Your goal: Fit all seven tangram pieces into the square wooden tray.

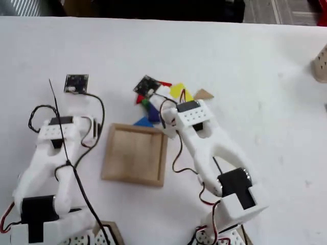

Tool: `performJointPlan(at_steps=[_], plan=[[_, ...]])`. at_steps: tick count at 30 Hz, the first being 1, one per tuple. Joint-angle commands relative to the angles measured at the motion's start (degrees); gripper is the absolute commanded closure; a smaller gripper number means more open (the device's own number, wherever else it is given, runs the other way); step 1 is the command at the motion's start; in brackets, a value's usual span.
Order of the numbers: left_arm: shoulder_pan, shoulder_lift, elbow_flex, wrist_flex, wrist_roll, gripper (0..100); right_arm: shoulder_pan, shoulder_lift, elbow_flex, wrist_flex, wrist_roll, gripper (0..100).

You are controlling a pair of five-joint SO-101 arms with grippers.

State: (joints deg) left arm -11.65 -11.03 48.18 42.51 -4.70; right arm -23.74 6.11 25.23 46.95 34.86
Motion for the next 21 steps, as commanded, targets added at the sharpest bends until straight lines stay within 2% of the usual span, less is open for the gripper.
performJointPlan(at_steps=[1,6,10,17,21], plan=[[-0.84,-2.15,-0.35,-1.14,-0.35,85,-1.89,-3.03,-0.26,-4.79,-2.55,66.3],[-0.84,-2.15,-0.35,-1.14,-0.35,85,-4.97,-2.24,-0.26,-9.01,-1.76,64.5],[-0.84,-2.15,-0.35,-1.14,-0.35,85,-5.49,4.26,-3.52,-10.95,-1.14,64.5],[-0.84,-2.15,-0.35,-1.14,-0.35,85,-5.76,15.34,-18.11,-0.66,-1.14,64.4],[-0.84,-2.15,-0.35,-1.14,-0.35,85,-5.76,17.10,-21.19,1.71,-1.14,64.4]])
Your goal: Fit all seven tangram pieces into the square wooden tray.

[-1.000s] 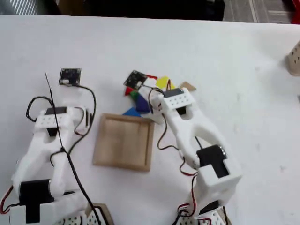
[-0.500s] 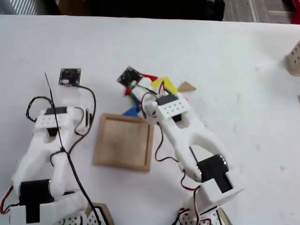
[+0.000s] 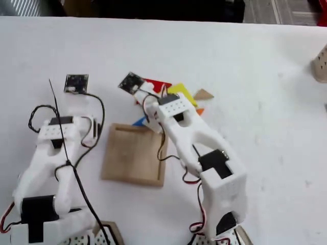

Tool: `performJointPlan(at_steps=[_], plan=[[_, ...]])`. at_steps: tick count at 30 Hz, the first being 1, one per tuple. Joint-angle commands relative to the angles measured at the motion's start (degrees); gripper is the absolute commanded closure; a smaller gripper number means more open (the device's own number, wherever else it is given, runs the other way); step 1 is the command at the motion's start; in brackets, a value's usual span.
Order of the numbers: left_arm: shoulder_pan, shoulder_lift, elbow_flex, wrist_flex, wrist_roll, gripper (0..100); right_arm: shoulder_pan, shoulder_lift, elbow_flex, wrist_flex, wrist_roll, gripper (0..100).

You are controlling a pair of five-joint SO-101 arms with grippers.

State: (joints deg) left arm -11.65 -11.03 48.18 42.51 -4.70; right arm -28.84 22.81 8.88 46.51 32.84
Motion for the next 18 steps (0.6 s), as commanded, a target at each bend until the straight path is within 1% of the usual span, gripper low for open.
performJointPlan(at_steps=[1,3,5,7,11,14,16,18], plan=[[-0.84,-2.15,-0.35,-1.14,-0.35,85,-0.66,0.48,-4.92,2.24,0.88,64.4],[-0.84,-2.15,-0.35,-1.14,-0.35,85,-0.66,0.66,-5.01,2.24,0.88,64.8],[-0.84,-2.15,-0.35,-1.14,-0.35,85,-0.66,0.84,-5.01,2.07,0.88,68.8],[-0.84,-2.15,-0.35,-1.14,-0.35,85,-0.66,0.84,-5.10,1.98,0.88,77.8],[-0.84,-2.15,-0.35,-1.14,-0.35,85,-0.22,0.84,-5.10,1.98,0.35,99.1],[-0.84,-2.15,-0.35,-1.14,-0.35,85,-0.13,0.57,-4.84,2.33,0.35,95.0],[-0.84,-2.15,-0.35,-1.14,-0.35,85,-0.13,0.40,-4.75,2.42,0.35,98.1],[-0.84,-2.15,-0.35,-1.14,-0.35,85,-0.04,0.40,-5.01,3.74,0.35,97.9]])
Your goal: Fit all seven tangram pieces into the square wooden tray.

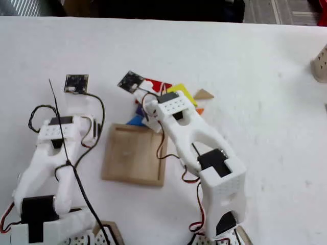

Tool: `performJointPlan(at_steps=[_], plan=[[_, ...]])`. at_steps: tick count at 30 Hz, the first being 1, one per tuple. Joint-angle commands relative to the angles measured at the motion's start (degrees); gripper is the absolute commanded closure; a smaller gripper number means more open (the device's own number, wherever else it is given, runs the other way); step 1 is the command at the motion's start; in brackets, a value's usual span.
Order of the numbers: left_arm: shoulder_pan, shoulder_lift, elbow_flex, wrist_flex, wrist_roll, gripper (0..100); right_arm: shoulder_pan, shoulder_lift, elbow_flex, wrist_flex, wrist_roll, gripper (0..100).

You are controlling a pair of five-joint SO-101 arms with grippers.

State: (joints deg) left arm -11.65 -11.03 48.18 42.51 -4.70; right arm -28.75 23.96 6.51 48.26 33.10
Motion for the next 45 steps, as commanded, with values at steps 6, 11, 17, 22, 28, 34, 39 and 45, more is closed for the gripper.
performJointPlan(at_steps=[6,11,17,22,28,34,39,45], plan=[[-0.84,-2.24,-0.35,-1.14,-0.44,85,0.75,-3.82,-2.29,4.62,-0.26,98.1],[-0.84,-2.24,-0.35,-1.14,-0.44,85,0.57,-8.13,-2.55,5.93,-8.26,97.1],[-0.84,-2.24,-0.35,-1.14,-0.44,85,0.40,-8.75,-2.73,3.38,-12.75,72.1],[-0.84,-2.24,-0.35,-1.14,-0.44,85,-1.98,-8.75,-2.73,0.04,-12.92,65.9],[-0.84,-2.24,-0.35,-1.14,-0.44,85,-6.73,-8.66,-2.55,-2.68,-12.92,66.2],[-0.84,-2.33,-0.35,-1.14,-0.53,85,-5.93,-3.12,-3.52,-6.46,-12.48,66.2],[-0.84,-2.33,-0.35,-1.14,-0.53,85,-5.76,5.14,-12.75,-1.36,-12.40,66.2],[-0.84,-2.33,-0.35,-1.14,-0.53,85,-5.85,14.29,-27.43,11.12,-12.04,73.2]])
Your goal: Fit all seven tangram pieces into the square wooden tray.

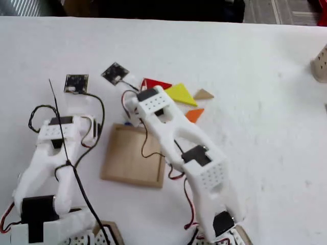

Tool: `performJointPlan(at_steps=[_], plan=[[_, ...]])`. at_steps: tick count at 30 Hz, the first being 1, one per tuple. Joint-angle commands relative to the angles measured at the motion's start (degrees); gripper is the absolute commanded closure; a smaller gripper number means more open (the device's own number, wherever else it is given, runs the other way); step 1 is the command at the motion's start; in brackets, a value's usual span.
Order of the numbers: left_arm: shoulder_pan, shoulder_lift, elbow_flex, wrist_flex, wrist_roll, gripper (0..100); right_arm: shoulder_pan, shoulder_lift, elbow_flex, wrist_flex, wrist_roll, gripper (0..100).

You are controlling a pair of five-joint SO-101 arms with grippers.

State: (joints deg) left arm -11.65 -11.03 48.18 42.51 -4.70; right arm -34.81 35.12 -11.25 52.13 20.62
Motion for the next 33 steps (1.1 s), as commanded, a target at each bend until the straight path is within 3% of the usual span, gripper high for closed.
performJointPlan(at_steps=[1,4,5,7,9,28,33], plan=[[-0.84,-2.33,-0.35,-1.14,-0.53,85,0.22,4.35,-11.60,8.75,1.41,78.4],[-0.84,-2.33,-0.35,-1.14,-0.53,85,0.13,6.81,-16.18,12.70,2.46,97.6],[-0.84,-2.33,-0.35,-1.14,-0.53,85,0.13,7.34,-17.23,13.67,2.46,99.1],[-0.84,-2.33,-0.35,-1.14,-0.53,85,0.31,7.52,-18.37,15.69,2.46,95.4],[-0.84,-2.33,-0.35,-1.14,-0.53,85,0.48,7.25,-18.90,17.19,2.46,98.7],[-0.84,-2.42,-0.35,-1.14,-0.44,85,3.21,-4.53,-18.29,26.42,2.46,98.1],[-0.84,-2.42,-0.35,-1.14,-0.44,85,3.21,-11.21,-12.31,27.30,2.46,98.0]])
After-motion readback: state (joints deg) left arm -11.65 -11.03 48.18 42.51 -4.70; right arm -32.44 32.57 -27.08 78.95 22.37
